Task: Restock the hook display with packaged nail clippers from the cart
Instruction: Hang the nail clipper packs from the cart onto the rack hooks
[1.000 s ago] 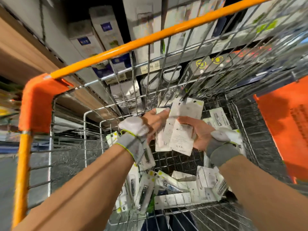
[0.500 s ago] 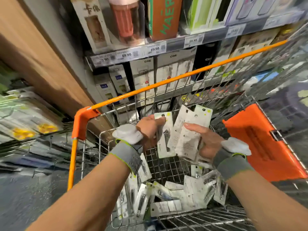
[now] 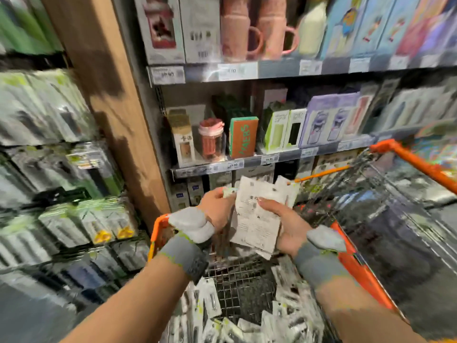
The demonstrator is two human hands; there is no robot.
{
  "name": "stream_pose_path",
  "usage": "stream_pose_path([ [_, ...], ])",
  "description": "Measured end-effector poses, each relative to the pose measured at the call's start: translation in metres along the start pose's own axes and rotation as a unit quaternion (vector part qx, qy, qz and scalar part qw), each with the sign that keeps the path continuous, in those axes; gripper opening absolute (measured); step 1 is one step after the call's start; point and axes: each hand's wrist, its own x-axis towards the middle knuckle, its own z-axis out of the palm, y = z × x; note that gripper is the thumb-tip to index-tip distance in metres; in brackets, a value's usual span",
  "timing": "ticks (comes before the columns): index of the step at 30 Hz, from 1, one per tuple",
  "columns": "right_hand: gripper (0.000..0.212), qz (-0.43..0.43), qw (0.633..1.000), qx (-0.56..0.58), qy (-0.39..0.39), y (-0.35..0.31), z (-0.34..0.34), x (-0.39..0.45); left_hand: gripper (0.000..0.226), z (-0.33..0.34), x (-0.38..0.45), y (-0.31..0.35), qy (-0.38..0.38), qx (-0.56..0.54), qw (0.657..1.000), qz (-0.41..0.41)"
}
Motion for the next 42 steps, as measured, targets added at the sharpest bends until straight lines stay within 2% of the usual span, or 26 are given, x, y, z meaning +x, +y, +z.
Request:
stream_pose_path([
  [2,0.045,0.020,0.999,-0.012,0.027,0.007,0.003,0.007,0.022,0.001,-0.001,-0.002,0.051,0.006,0.999,0.000],
  [3,0.049,0.032,0.999,-0.001,0.022,0.007,0.013,0.004,0.024,-0.004,-0.002,-0.001,0.065,-0.012,0.998,-0.004],
  [6,0.053,0.037,0.999,0.018,-0.001,0.006,0.021,0.005,0.022,-0.015,-0.007,0.005,0.073,-0.026,0.996,-0.035],
  [9,0.055,0.026,0.999,0.030,-0.007,0.005,0.036,0.005,0.014,-0.033,-0.009,0.009,0.035,-0.032,0.999,-0.023],
  [11,0.044,0.027,0.998,0.049,0.008,0.005,0.043,0.006,0.008,-0.039,-0.012,0.010,0.030,-0.031,0.999,-0.004],
  [13,0.008,0.030,0.998,0.050,0.008,0.001,0.057,0.006,0.005,-0.051,-0.016,0.018,0.041,-0.064,0.997,-0.001],
  [15,0.055,0.013,0.998,0.062,-0.012,-0.002,0.067,0.006,0.006,-0.064,-0.022,0.028,0.049,-0.080,0.996,0.011],
  [16,0.071,-0.006,0.997,0.070,-0.030,-0.003,0.078,0.003,0.007,-0.073,-0.023,0.034,0.051,-0.076,0.996,0.025],
  [19,0.103,-0.031,0.996,0.063,-0.047,-0.009,0.098,-0.001,0.009,-0.090,-0.029,0.053,0.046,-0.062,0.995,0.057],
  [21,0.113,-0.036,0.997,0.053,-0.050,-0.013,0.111,-0.001,0.011,-0.104,-0.031,0.065,0.022,-0.053,0.996,0.074],
  [23,0.103,-0.042,0.996,0.034,-0.064,-0.020,0.130,-0.004,0.011,-0.119,-0.035,0.079,0.009,-0.042,0.995,0.092],
  [26,0.057,-0.053,0.997,0.013,-0.055,-0.027,0.156,-0.012,0.010,-0.136,-0.039,0.096,-0.009,-0.008,0.991,0.130],
  [28,0.022,-0.069,0.997,-0.008,-0.031,-0.031,0.178,-0.020,0.018,-0.154,-0.043,0.110,-0.008,0.006,0.988,0.153],
  [29,0.012,-0.086,0.996,-0.010,-0.014,-0.036,0.188,-0.022,0.024,-0.163,-0.044,0.118,-0.011,0.006,0.987,0.160],
  [32,0.014,-0.114,0.993,-0.007,-0.029,-0.047,0.210,-0.029,0.040,-0.186,-0.051,0.137,-0.004,-0.009,0.984,0.180],
  [37,0.011,-0.156,0.987,-0.018,-0.038,-0.073,0.247,-0.043,0.024,-0.220,-0.069,0.171,0.025,-0.040,0.979,0.200],
  [40,0.011,-0.175,0.981,-0.041,-0.066,-0.088,0.266,-0.047,0.033,-0.236,-0.077,0.191,0.024,-0.027,0.977,0.210],
  [42,0.010,-0.175,0.980,-0.049,-0.077,-0.102,0.285,-0.047,0.027,-0.250,-0.083,0.209,0.057,-0.023,0.969,0.239],
])
